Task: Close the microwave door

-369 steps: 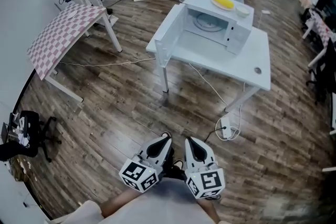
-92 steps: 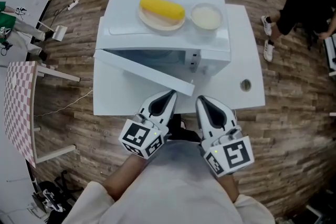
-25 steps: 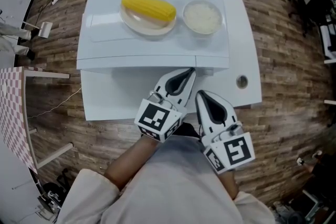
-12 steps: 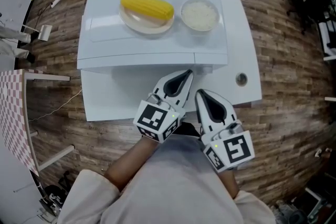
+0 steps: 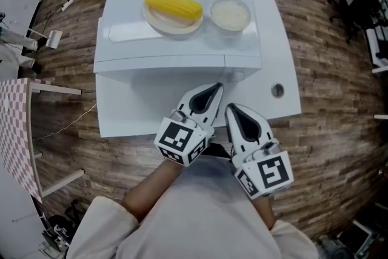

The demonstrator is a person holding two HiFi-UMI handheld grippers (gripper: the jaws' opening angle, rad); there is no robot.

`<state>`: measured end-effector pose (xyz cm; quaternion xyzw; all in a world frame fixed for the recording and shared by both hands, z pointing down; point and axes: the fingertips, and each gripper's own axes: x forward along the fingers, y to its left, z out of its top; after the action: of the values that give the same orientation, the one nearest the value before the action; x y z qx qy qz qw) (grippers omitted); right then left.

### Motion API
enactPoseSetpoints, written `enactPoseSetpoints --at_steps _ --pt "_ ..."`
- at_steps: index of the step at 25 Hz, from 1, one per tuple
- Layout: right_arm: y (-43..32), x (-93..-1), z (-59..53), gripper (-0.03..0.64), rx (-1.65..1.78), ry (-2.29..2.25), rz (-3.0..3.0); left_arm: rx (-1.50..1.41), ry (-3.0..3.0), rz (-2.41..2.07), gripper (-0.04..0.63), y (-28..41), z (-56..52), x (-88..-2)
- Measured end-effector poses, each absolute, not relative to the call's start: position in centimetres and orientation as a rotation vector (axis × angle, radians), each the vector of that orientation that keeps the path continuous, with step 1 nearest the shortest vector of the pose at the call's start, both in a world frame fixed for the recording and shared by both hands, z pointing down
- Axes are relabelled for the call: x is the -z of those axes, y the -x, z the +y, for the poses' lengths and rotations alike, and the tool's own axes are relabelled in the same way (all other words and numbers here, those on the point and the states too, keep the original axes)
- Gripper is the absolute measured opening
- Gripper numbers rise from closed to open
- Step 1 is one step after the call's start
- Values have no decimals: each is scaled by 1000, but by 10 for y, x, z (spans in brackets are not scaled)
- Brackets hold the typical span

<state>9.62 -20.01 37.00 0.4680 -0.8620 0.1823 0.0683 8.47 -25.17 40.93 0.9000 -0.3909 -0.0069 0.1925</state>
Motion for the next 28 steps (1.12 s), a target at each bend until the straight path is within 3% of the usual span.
enactPoseSetpoints --at_steps 28 --pt "-107 -379 -131 21 -398 -1374 -2581 7 -2575 -1202 18 -65 -148 -379"
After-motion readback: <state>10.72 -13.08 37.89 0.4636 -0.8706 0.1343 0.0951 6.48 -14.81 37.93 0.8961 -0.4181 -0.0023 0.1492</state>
